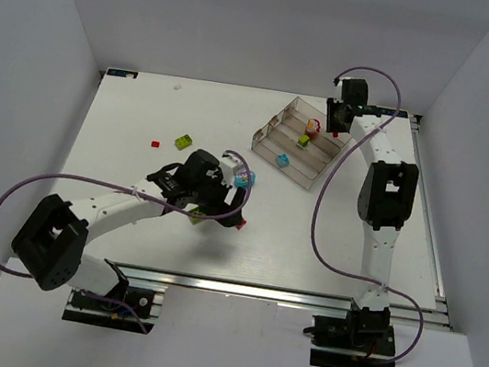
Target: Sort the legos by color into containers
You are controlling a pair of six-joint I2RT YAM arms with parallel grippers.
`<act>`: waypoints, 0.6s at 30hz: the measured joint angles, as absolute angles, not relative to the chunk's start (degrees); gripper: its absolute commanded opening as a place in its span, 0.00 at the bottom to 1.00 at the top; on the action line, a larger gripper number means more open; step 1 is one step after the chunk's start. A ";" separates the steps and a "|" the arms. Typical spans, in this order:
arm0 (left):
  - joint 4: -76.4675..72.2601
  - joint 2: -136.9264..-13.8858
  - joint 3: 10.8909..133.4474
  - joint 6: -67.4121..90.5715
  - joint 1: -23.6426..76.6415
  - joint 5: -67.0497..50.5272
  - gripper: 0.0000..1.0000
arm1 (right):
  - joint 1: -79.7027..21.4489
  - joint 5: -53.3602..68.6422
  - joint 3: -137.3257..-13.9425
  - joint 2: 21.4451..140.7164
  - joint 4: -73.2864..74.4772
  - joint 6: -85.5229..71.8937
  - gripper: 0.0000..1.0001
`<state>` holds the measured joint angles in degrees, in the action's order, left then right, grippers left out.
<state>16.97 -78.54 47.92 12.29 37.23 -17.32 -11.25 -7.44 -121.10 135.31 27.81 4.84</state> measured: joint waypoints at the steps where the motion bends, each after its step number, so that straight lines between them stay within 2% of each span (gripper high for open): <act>1: 17.17 -78.65 48.12 12.40 37.58 -16.60 0.98 | -10.92 -7.38 -121.10 135.35 27.88 4.62 0.58; 4: 18.02 -80.12 49.56 13.08 38.76 -13.52 0.98 | -10.26 -6.90 -121.10 135.35 28.40 4.60 0.73; 8: 19.09 -83.53 52.42 14.13 41.25 -9.21 0.92 | -9.63 -5.80 -120.11 134.76 28.05 4.56 0.72; 10: 19.68 -85.49 54.02 14.79 42.70 -7.14 0.82 | -9.37 -5.37 -117.64 133.08 27.66 4.12 0.59; 11: 19.94 -86.41 54.78 15.07 43.31 -6.28 0.77 | -9.26 -4.89 -115.87 131.55 27.24 3.75 0.50; 12: 20.18 -87.48 55.64 15.29 44.03 -5.37 0.69 | -9.06 -3.97 -113.60 129.71 26.72 3.38 0.36; 14: 20.69 -89.30 56.93 15.68 45.36 -4.08 0.62 | -8.82 -0.84 -106.17 123.46 24.29 2.13 0.22; 15: 20.99 -90.37 57.56 15.75 46.15 -3.09 0.50 | -8.60 1.17 -101.49 119.09 23.24 1.43 0.18; 16: 21.28 -91.50 58.19 16.01 46.81 -2.11 0.44 | -8.29 3.68 -96.86 114.45 21.76 0.78 0.18; 18: 22.22 -93.62 59.11 16.23 48.01 -0.38 0.40 | -7.46 9.41 -88.29 104.95 18.28 -0.10 0.21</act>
